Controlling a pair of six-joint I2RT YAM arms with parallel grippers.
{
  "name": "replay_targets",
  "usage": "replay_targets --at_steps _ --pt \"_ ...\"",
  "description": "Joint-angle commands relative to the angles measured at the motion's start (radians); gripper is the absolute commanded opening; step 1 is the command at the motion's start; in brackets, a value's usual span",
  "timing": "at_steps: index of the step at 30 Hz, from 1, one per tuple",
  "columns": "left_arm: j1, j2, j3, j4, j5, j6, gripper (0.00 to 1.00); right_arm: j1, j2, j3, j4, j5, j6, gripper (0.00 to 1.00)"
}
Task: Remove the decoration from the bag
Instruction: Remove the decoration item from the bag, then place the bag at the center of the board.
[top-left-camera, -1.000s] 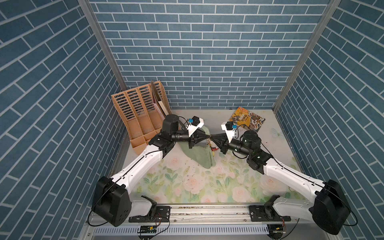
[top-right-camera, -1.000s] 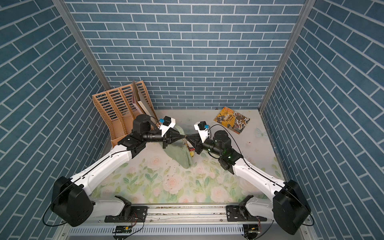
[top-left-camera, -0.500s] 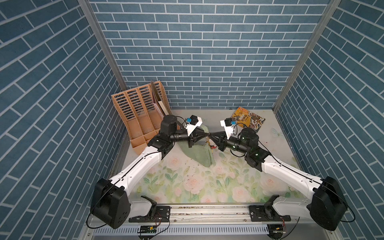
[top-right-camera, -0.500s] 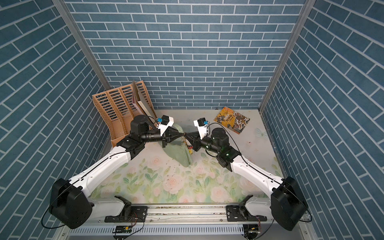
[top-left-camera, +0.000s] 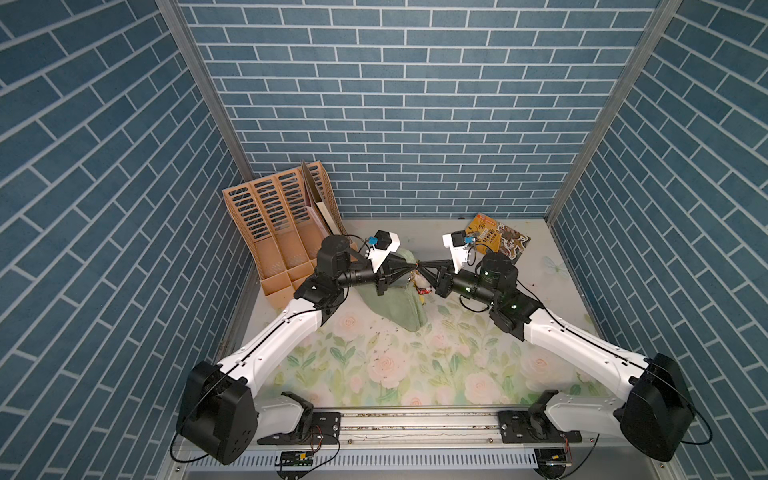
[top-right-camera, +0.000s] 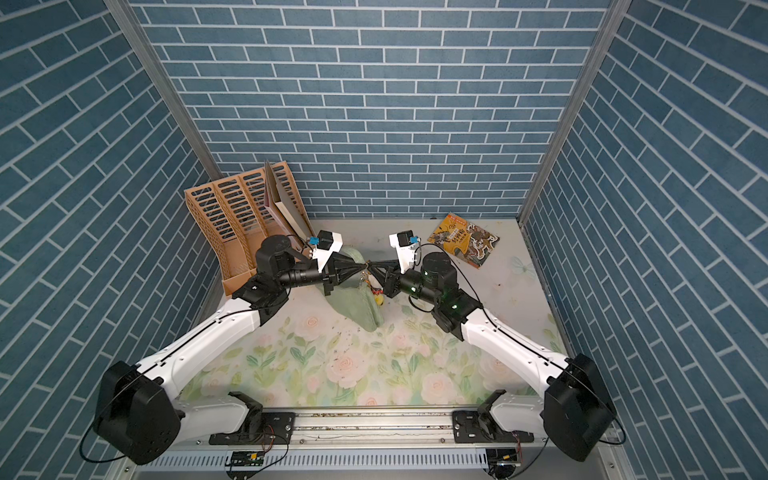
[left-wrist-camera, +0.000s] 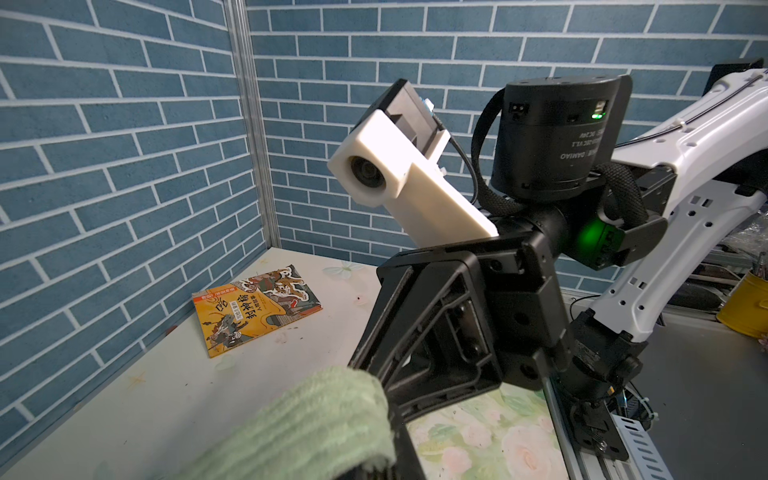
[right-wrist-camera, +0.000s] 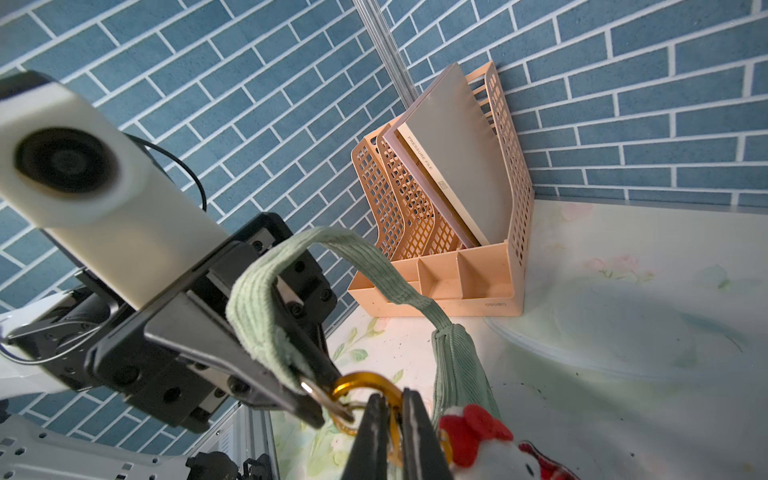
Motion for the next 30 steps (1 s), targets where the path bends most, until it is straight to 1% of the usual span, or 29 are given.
replay_targets --at_steps 1,4,7,9,14,18,19,20,23,24,26,28,30 --pt "0.007 -0.002 -0.012 0.066 0.007 -0.043 0.06 0.003 -0.009 0.028 0.033 0.021 0.052 0.07" --pt "0.007 -0.010 -0.036 0.108 0.015 -0.068 0.04 0.002 -0.018 0.020 0.045 0.071 0.095 0.05" --pt "0.011 -0.027 -0.063 0.124 0.018 -0.071 0.05 0.003 -0.009 0.025 0.071 0.072 0.153 0.05" --pt "0.015 -0.031 -0.072 0.134 0.026 -0.078 0.06 0.007 -0.003 0.035 0.074 0.068 0.165 0.05" --pt "0.017 -0.016 -0.089 0.152 0.027 -0.096 0.06 0.010 -0.003 0.046 0.053 0.084 0.152 0.05" --pt "0.018 -0.009 -0.140 0.190 -0.010 -0.155 0.07 0.010 -0.020 0.055 -0.028 0.134 0.068 0.06" --pt "0.019 -0.007 -0.158 0.195 -0.037 -0.175 0.10 0.008 -0.030 0.056 -0.047 0.150 0.044 0.07" --pt "0.018 -0.006 -0.181 0.207 -0.089 -0.204 0.14 0.006 -0.038 0.055 -0.061 0.157 0.020 0.08" --pt "0.018 0.011 -0.240 0.197 -0.289 -0.283 0.28 0.004 -0.048 0.059 -0.106 0.154 -0.047 0.10" --pt "0.018 0.020 -0.253 0.186 -0.374 -0.318 0.30 0.003 -0.049 0.062 -0.120 0.155 -0.065 0.11" --pt "0.019 0.046 -0.254 0.146 -0.490 -0.378 0.34 -0.003 -0.050 0.058 -0.141 0.163 -0.098 0.11" --pt "0.017 0.075 -0.224 0.078 -0.543 -0.420 0.38 -0.008 -0.048 0.062 -0.163 0.174 -0.137 0.11" --pt "0.015 0.092 -0.197 0.030 -0.556 -0.456 0.41 -0.010 -0.043 0.061 -0.176 0.190 -0.170 0.11"
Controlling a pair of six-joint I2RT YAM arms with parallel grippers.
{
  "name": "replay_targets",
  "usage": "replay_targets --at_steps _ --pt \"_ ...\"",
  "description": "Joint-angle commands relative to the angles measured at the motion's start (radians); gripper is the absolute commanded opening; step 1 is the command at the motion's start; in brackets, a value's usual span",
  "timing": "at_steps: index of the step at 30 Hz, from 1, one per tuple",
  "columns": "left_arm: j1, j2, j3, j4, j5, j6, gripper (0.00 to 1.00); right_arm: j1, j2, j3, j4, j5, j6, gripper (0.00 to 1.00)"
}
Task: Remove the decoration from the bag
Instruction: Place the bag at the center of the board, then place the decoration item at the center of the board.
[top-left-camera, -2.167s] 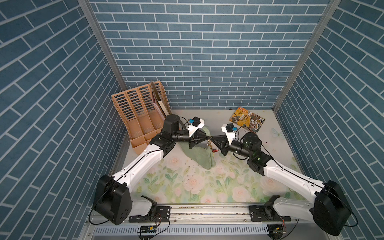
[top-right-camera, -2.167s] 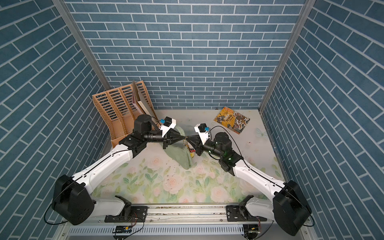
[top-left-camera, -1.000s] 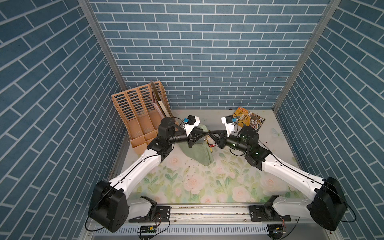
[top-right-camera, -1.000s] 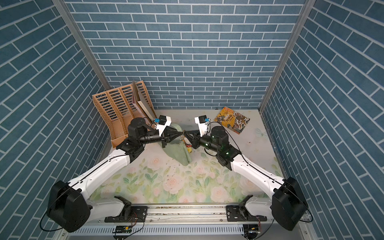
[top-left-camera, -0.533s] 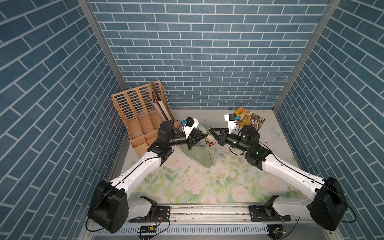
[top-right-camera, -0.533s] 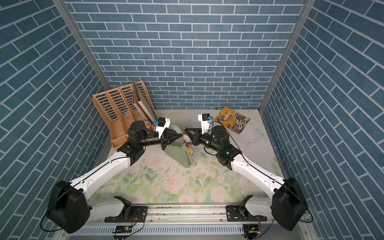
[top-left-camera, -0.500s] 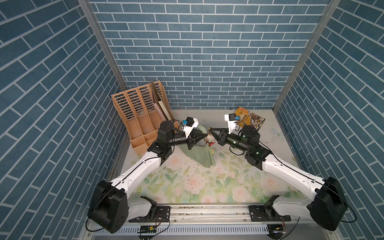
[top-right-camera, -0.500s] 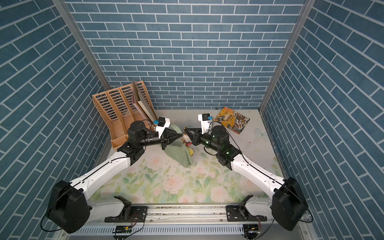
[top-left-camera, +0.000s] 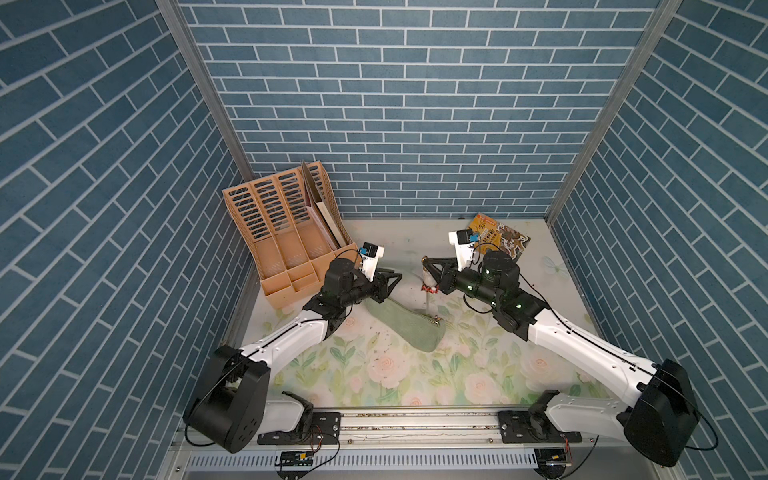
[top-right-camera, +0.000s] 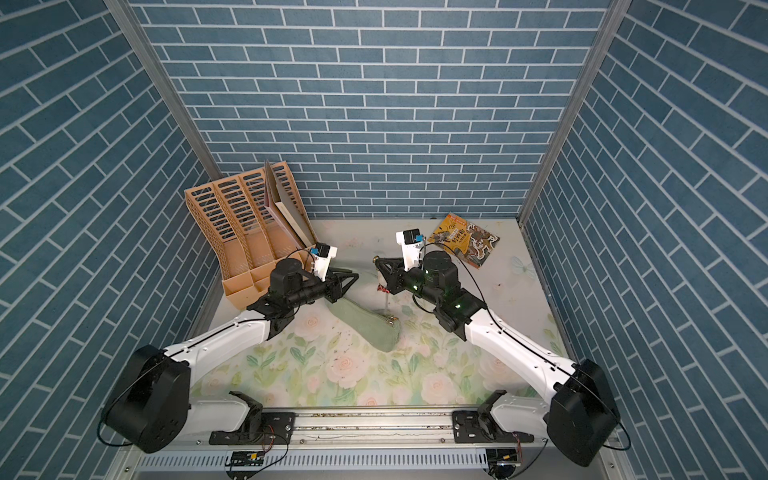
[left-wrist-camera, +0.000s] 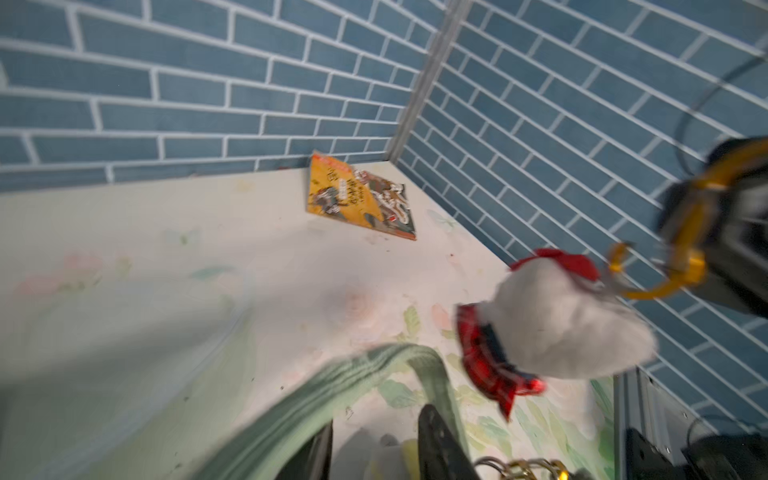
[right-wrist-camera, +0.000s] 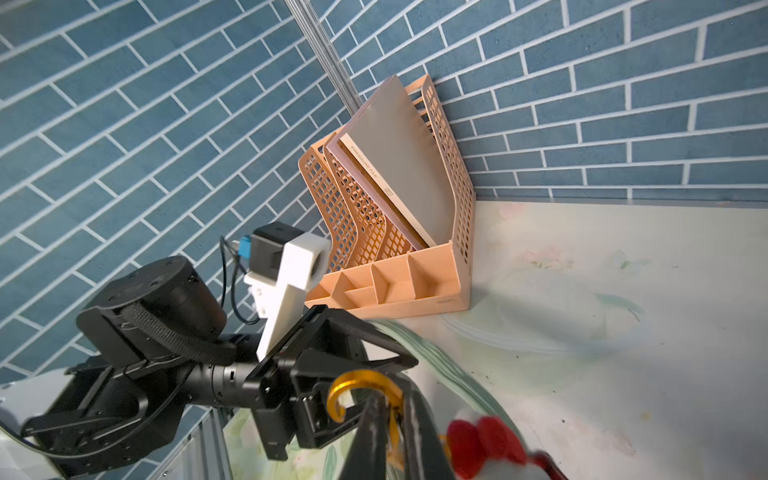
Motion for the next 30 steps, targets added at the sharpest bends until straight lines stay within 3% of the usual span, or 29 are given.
replay_targets --at_steps 1,5,12,18,30 --pt "0.003 0.012 0.054 -0.106 -0.129 -0.106 0.43 -0.007 -0.011 0.035 -0.045 0.040 -0.117 0.11" --pt "0.003 -0.046 0.110 -0.235 -0.139 -0.135 0.50 -0.007 0.004 0.017 -0.040 0.074 -0.167 0.11" --pt "-0.022 -0.143 0.193 -0.304 -0.072 -0.203 0.59 -0.006 0.024 0.020 -0.042 0.085 -0.233 0.11" --pt "-0.124 -0.109 0.300 -0.355 -0.064 -0.210 0.59 0.019 0.042 0.047 -0.070 0.082 -0.268 0.11" --pt "-0.178 -0.037 0.373 -0.449 -0.053 -0.209 0.50 0.057 0.047 0.049 -0.075 0.108 -0.300 0.10"
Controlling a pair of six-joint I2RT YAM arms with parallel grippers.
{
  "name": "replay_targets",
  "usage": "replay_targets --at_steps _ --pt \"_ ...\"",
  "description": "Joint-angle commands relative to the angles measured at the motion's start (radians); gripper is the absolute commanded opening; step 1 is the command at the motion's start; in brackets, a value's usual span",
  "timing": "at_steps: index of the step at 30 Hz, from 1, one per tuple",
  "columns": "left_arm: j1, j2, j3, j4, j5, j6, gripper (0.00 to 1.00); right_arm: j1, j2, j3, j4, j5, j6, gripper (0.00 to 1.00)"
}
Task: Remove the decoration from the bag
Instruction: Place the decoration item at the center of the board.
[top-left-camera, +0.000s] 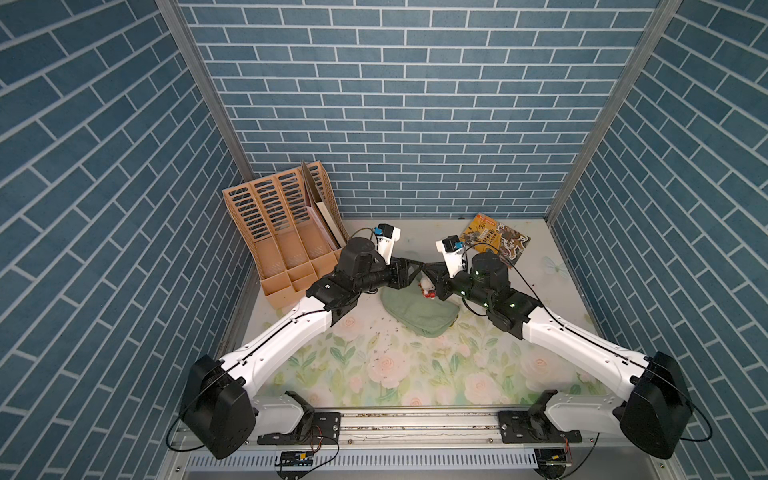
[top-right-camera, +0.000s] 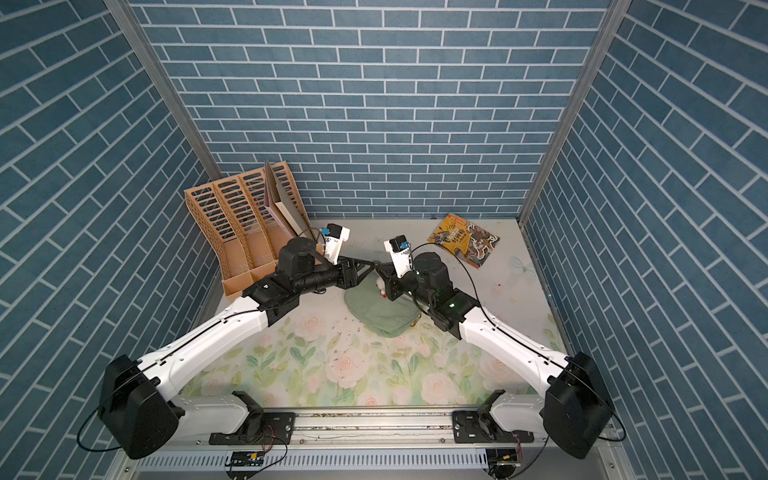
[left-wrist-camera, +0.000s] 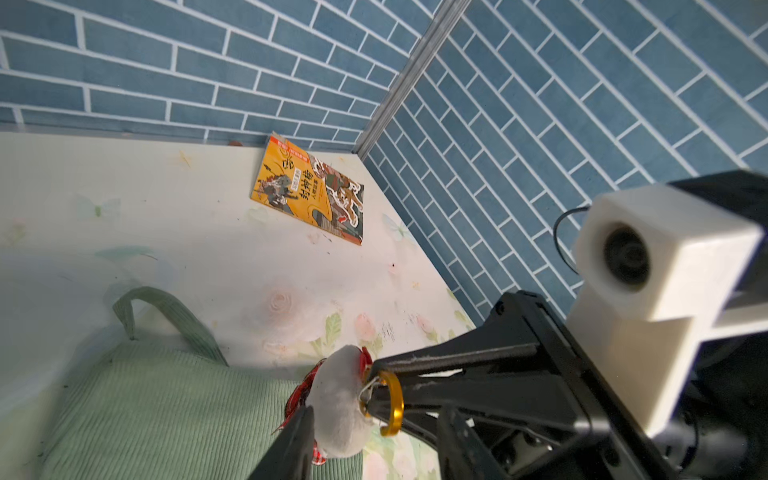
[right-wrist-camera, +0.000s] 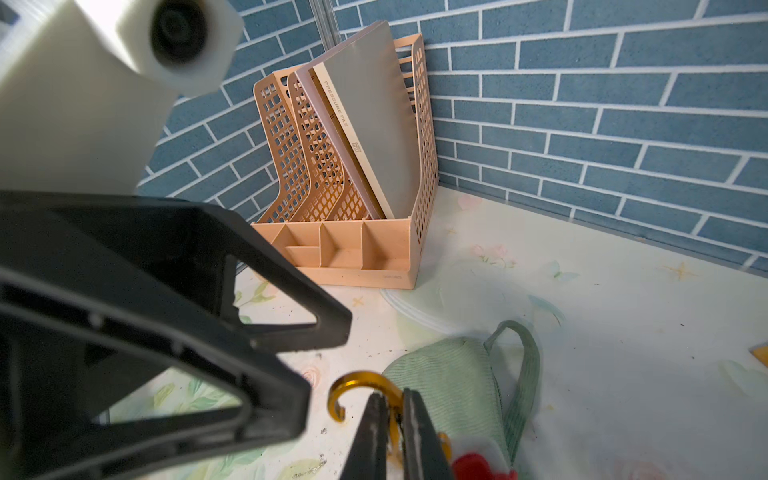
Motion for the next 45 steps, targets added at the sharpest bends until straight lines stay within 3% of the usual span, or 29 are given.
replay_targets --at_steps 1,9,15,22,29,39,45 --pt "-0.004 0.006 0.028 -0.032 0.006 0.002 0.48 0.013 0.007 0.033 0.004 0.016 -0.037 0.10" --pt "-0.003 0.022 0.038 -0.032 0.029 -0.004 0.33 0.019 0.013 0.033 0.009 0.018 -0.048 0.10" --pt "-0.003 0.025 0.043 -0.027 0.029 0.000 0.32 0.024 0.010 0.034 0.006 0.014 -0.054 0.09" --pt "-0.003 0.041 0.050 -0.025 0.033 -0.001 0.19 0.032 0.007 0.029 0.003 0.017 -0.062 0.09" --pt "-0.005 0.039 0.057 -0.027 0.030 0.001 0.15 0.041 0.014 0.029 0.001 -0.002 -0.088 0.09" --pt "-0.004 0.048 0.077 -0.077 0.002 0.037 0.00 0.058 -0.020 -0.019 -0.024 -0.040 -0.232 0.22" --pt "-0.004 0.050 0.088 -0.094 0.014 0.052 0.00 0.058 -0.036 -0.026 -0.064 -0.024 -0.301 0.31"
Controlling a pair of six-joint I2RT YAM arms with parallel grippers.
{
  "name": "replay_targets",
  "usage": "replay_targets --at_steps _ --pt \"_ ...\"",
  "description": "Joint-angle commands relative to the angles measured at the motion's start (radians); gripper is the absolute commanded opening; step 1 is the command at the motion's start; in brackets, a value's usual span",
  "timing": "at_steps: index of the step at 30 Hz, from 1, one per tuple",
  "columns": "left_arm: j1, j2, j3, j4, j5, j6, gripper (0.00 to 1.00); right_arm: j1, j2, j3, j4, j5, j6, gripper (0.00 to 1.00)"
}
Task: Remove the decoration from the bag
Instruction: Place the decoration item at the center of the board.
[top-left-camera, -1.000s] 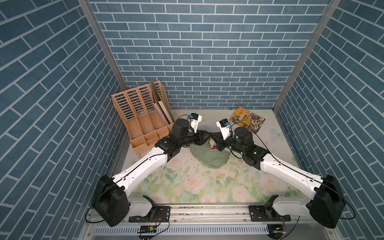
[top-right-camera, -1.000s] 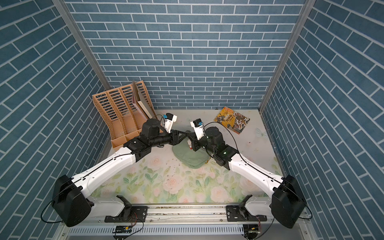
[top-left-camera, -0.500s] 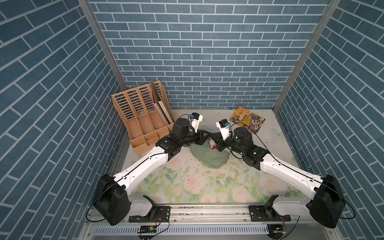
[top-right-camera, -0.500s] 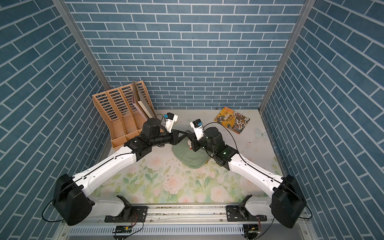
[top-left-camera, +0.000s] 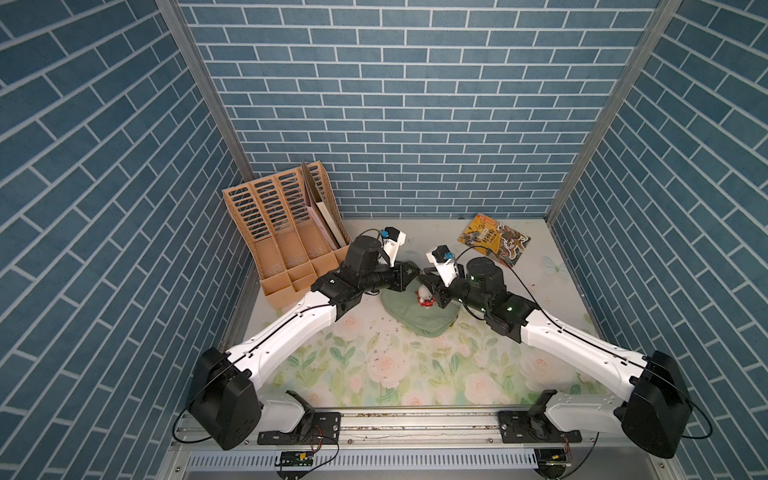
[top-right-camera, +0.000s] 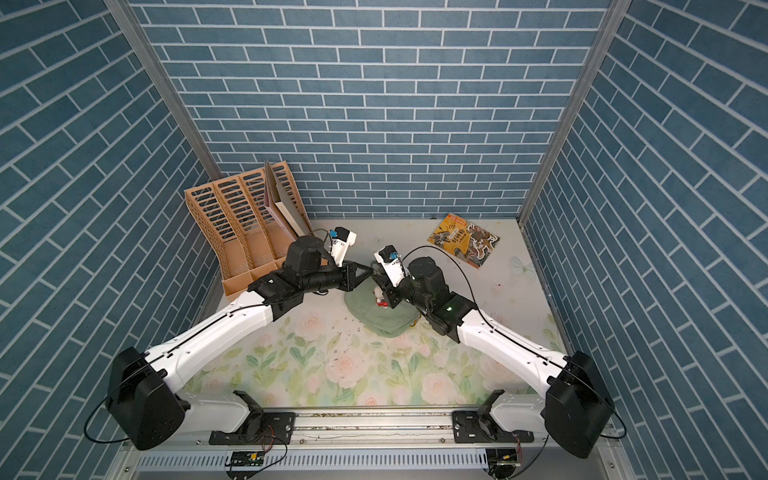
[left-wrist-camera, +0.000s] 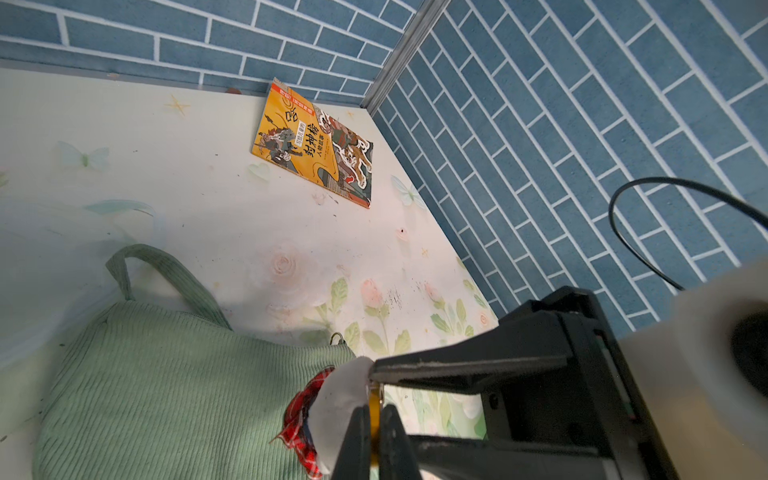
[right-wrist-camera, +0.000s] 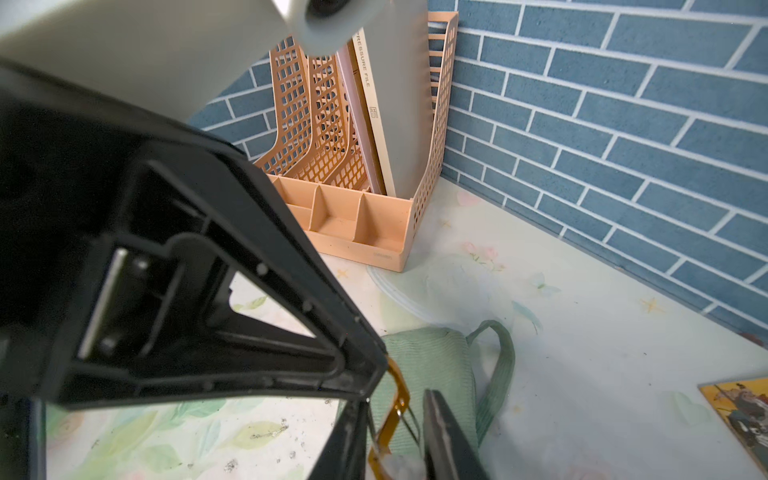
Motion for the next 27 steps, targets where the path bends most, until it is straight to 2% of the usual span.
replay_targets --at_steps 1,4,7,12,15,27 --pt "-0.002 0.013 0.035 0.020 0.003 0.026 0.00 0.022 -0.030 -0.011 -0.025 -0.042 -0.069 0.32" --pt "-0.002 0.012 0.030 0.014 0.006 0.039 0.00 0.022 -0.033 -0.014 -0.010 -0.091 -0.058 0.37" --pt "-0.002 0.014 0.028 0.011 0.001 0.044 0.00 0.022 -0.029 -0.008 0.002 -0.194 -0.043 0.46" --pt "-0.002 0.013 0.026 0.013 0.012 0.057 0.00 0.021 -0.031 -0.012 0.006 -0.181 -0.013 0.51" --pt "0.000 0.006 0.010 0.004 0.024 0.090 0.00 0.009 -0.061 -0.025 0.032 -0.178 0.017 0.53" --pt "0.024 0.002 -0.015 0.015 0.074 0.168 0.00 -0.120 -0.131 -0.057 0.169 -0.329 0.219 0.57"
